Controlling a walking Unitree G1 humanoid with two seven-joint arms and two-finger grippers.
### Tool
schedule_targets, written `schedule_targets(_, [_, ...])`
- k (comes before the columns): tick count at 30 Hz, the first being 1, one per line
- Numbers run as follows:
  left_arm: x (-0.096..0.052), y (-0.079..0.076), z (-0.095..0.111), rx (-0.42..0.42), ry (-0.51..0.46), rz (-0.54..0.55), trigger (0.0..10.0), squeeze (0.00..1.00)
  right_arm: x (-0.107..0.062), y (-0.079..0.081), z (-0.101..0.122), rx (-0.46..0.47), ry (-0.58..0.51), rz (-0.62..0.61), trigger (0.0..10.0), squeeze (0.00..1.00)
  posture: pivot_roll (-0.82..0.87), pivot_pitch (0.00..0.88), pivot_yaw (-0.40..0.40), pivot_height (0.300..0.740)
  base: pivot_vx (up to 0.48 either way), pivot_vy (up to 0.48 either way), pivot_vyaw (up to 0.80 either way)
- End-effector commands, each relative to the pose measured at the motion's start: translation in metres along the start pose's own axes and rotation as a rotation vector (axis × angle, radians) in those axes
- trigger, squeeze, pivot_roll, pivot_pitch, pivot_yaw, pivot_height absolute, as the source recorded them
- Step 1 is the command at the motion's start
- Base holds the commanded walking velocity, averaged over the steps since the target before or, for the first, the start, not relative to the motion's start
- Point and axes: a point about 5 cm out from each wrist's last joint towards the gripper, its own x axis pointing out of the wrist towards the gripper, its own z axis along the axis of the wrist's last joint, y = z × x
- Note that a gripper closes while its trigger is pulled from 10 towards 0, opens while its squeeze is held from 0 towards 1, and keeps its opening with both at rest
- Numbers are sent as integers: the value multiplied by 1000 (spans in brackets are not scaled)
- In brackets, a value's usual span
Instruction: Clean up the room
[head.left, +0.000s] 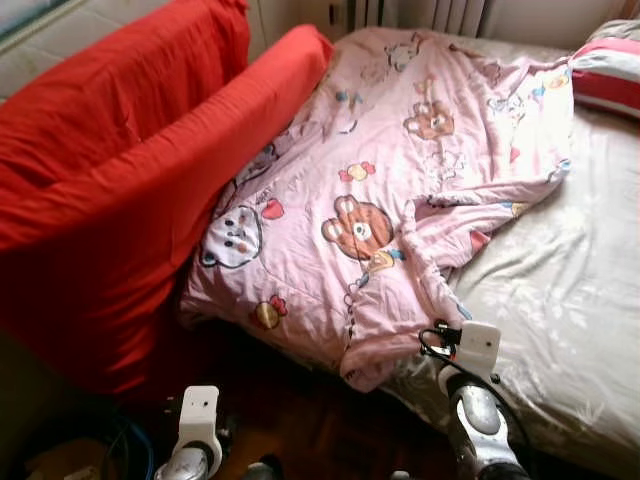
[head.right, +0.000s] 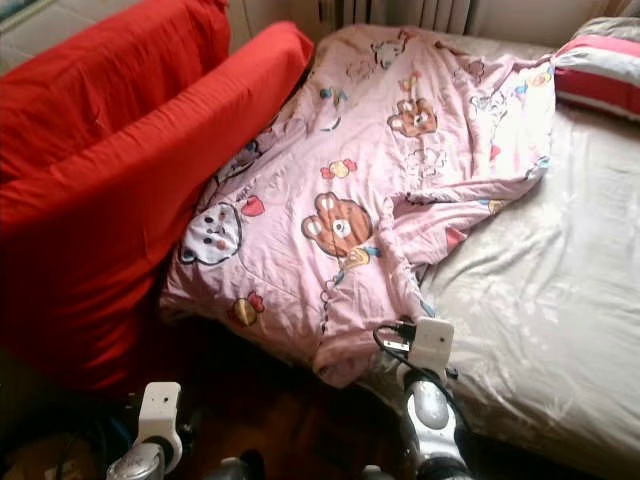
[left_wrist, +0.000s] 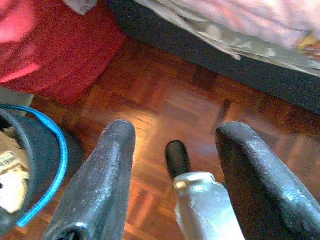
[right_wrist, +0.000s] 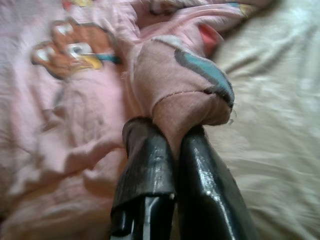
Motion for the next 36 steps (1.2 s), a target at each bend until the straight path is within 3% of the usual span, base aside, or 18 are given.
schedule_targets(1, [-4,6,-9,12,31,9,10000,0,-1,2,-1,0,-8,-2,10000,0,-27,186,37,740,0,-277,0])
schedule_targets(10, [-4,6,-11,6,39,10,10000,0,-14,-1,-15,-16,-2,-11,10000,0,-31,184,29,740,0,-274,0])
schedule_targets(16, [-4,6,-11,3,44,8,10000,0,-31,-15,-37,-33,71,-61,10000,0,-39,184,31,740,0,0,0])
schedule_targets(30, [-3,5,-9,-11,37,3,10000,0,-23,-7,-26,-46,34,-24,10000,0,-37,177,29,740,0,0,0])
schedule_targets(36, [-4,6,-10,-14,40,2,10000,0,-24,-6,-28,-47,37,-16,10000,0,-39,177,28,740,-272,0,0])
